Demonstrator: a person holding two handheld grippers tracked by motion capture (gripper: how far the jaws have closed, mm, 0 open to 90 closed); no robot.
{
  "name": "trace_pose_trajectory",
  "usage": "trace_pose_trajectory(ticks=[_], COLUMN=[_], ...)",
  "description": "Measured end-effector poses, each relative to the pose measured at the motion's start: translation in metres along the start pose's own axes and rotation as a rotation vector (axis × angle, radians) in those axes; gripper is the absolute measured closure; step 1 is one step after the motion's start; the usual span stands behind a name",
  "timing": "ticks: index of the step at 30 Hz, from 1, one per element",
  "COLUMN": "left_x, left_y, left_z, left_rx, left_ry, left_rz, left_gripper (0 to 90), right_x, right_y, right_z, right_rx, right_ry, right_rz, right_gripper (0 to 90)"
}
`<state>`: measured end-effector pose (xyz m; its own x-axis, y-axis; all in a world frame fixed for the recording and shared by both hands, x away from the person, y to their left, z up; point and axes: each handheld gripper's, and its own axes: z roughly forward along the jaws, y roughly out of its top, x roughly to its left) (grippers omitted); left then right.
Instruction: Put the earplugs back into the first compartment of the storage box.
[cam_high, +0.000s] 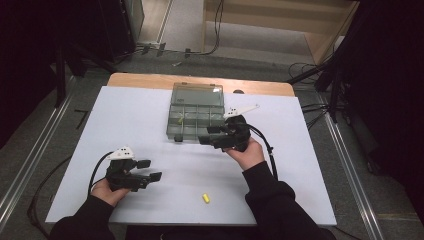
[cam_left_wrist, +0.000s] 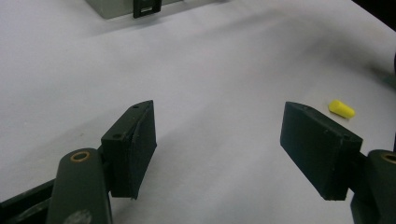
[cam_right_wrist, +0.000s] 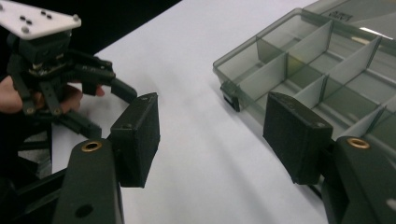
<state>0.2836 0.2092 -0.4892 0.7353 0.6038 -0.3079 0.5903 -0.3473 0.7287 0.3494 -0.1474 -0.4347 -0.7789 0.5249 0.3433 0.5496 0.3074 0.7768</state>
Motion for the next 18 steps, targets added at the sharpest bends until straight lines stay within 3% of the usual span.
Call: trace_pose_trajectory(ticks=[18], left_x=[0.000], left_y=[0.000], left_z=[0.000], left_rx=[0.003], left_ry=[0.003], left_rz=[0.003], left_gripper=[26.7], right_x=[0.014], right_y=[-0.045], right_z=[-0.011], right_rx=[0.025], right_ry=[-0.007], right_rz=[0.021], right_gripper=[32.9])
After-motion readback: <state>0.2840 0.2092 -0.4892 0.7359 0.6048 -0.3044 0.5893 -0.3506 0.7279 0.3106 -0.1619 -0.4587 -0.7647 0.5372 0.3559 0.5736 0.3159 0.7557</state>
